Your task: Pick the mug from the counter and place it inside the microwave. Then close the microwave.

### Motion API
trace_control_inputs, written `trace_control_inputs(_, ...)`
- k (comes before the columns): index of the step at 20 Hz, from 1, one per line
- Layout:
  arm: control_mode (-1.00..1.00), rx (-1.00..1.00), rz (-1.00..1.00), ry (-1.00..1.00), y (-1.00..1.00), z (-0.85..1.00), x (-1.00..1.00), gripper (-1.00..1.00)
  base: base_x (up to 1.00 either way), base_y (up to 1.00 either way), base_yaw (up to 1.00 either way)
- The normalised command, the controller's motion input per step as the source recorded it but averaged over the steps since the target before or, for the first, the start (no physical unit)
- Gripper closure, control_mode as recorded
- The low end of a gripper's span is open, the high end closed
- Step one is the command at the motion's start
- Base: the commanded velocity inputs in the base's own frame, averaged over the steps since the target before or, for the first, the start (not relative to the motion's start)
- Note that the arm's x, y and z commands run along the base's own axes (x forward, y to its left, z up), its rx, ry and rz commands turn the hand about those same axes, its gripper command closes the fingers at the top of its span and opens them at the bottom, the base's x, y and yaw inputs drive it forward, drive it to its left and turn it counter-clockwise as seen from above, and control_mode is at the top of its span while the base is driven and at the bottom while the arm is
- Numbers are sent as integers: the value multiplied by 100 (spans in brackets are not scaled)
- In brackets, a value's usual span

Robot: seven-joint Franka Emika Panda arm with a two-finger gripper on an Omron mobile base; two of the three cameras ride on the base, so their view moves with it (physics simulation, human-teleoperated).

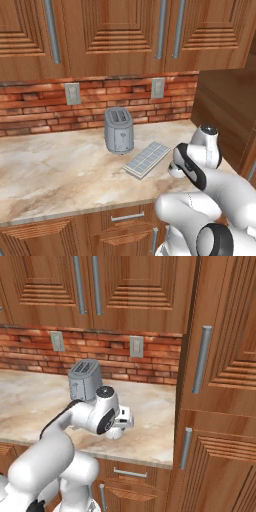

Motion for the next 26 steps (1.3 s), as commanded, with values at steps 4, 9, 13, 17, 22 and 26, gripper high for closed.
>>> trace_control_inputs(4,-100,0,0,5,0,-29,-1,-100,0,0,0)
trace_control_inputs(9,-100,0,0,2,0,-16,-7,-100,0,0,0)
trace_control_inputs(13,-100,0,0,1,0,-14,0,-100,0,0,0)
trace_control_inputs(17,-100,0,0,2,0,-23,0,-100,0,0,0)
trace_control_inputs(22,-100,0,0,2,0,-23,0,-100,0,0,0)
trace_control_inputs(26,-100,0,0,0,3,-13,0,-100,0,0,0)
